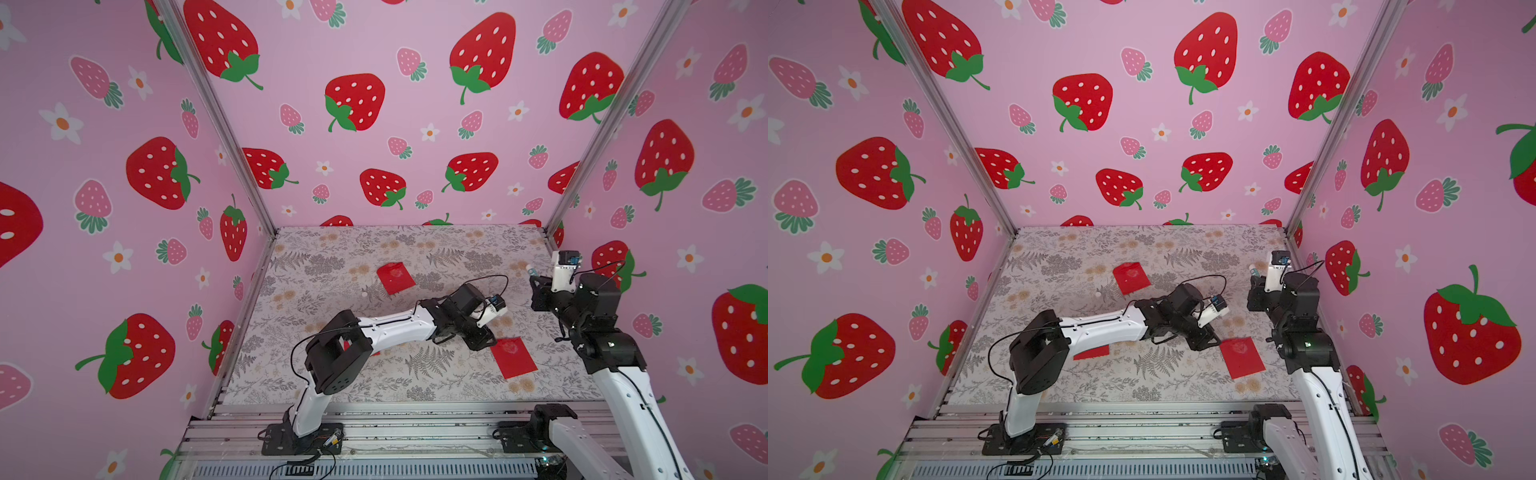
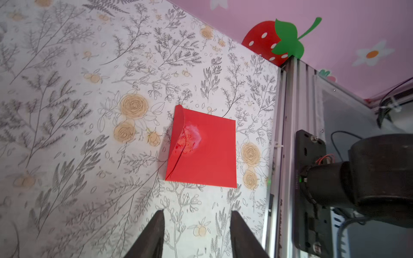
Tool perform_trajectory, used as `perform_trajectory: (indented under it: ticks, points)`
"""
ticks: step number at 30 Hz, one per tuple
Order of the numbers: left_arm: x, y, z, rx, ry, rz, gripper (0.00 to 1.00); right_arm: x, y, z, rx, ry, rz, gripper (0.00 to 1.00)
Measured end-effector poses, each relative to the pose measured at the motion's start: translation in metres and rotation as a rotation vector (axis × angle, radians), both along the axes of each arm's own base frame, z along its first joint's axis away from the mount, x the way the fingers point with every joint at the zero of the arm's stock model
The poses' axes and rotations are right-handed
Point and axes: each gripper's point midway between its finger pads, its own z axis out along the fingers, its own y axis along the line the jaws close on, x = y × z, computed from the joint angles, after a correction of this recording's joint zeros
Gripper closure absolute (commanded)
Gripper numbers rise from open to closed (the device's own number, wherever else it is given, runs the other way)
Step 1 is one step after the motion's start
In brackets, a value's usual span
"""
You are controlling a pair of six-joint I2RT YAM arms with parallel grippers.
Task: Seal the envelope with a glue stick
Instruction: Move the envelope to the center of the board.
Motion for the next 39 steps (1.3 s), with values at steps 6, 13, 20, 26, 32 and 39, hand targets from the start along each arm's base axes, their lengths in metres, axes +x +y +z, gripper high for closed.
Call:
perform_trajectory:
  ticks: [6, 13, 20, 26, 32, 39]
  points:
    - [0.000, -0.021, -0.044, 0.071, -0.072, -0.080, 0.53, -0.006, -0.002, -0.002, 0.014, 0.013, 0.005, 1.00]
    - [0.010, -0.031, -0.080, 0.132, -0.137, -0.100, 0.53, -0.009, 0.000, -0.001, 0.019, 0.012, 0.017, 1.00]
    - [0.022, -0.043, -0.091, 0.142, -0.191, -0.109, 0.59, -0.010, 0.001, -0.001, 0.013, 0.012, 0.027, 1.00]
    - [0.026, -0.049, -0.092, 0.138, -0.216, -0.120, 0.73, -0.011, 0.002, -0.002, 0.013, 0.013, 0.032, 1.00]
    - [0.025, -0.049, -0.093, 0.140, -0.225, -0.128, 0.86, -0.014, 0.002, 0.001, 0.010, 0.001, 0.034, 1.00]
    - [0.020, -0.033, -0.092, 0.156, -0.231, -0.112, 0.92, -0.015, 0.004, -0.010, 0.032, 0.055, 0.040, 1.00]
